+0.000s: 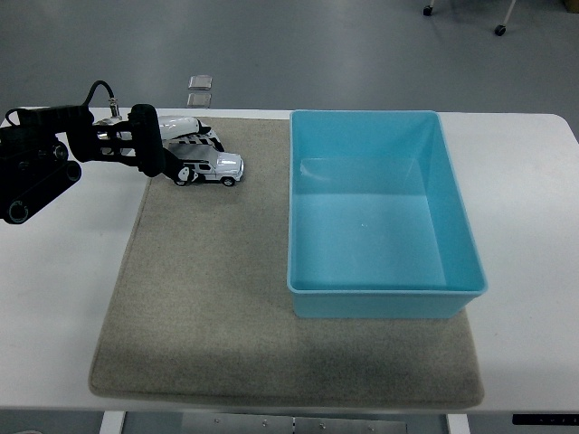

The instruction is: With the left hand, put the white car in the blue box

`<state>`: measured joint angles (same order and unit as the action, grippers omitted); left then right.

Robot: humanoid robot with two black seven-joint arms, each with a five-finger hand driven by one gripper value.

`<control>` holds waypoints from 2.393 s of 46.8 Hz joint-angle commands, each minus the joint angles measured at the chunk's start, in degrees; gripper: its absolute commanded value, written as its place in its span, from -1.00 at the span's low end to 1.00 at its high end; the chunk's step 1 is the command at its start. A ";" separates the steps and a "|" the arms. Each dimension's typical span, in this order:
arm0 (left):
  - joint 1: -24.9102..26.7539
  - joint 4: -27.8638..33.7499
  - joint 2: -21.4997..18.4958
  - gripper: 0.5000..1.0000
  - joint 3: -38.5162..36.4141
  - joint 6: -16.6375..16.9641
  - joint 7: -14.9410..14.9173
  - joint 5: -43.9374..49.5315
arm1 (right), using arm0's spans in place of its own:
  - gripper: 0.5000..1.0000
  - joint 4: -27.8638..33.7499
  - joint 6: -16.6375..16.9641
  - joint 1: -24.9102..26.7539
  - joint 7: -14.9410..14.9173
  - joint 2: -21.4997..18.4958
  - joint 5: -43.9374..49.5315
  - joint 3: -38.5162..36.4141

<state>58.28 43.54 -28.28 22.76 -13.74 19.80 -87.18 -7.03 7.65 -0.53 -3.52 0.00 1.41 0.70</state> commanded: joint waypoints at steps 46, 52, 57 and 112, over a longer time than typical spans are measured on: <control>13.88 27.57 -4.69 -1.00 0.53 -9.11 -0.29 3.24 | 0.74 0.00 0.00 0.00 0.00 0.00 0.00 0.00; 13.88 22.04 3.49 -1.00 0.36 -9.11 -0.82 2.27 | 0.74 0.00 0.00 0.00 0.00 0.00 0.00 0.00; 13.88 18.17 8.41 -1.00 0.10 -9.11 -3.71 2.10 | 0.74 0.00 0.00 0.00 0.00 0.00 0.00 0.00; 8.61 9.37 18.62 0.87 -4.47 -1.90 -4.77 3.77 | 0.74 0.00 0.00 0.00 0.00 0.00 0.00 0.00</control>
<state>66.90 52.84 -9.60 18.05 -15.66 14.94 -83.73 -7.03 7.65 -0.53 -3.51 0.00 1.41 0.70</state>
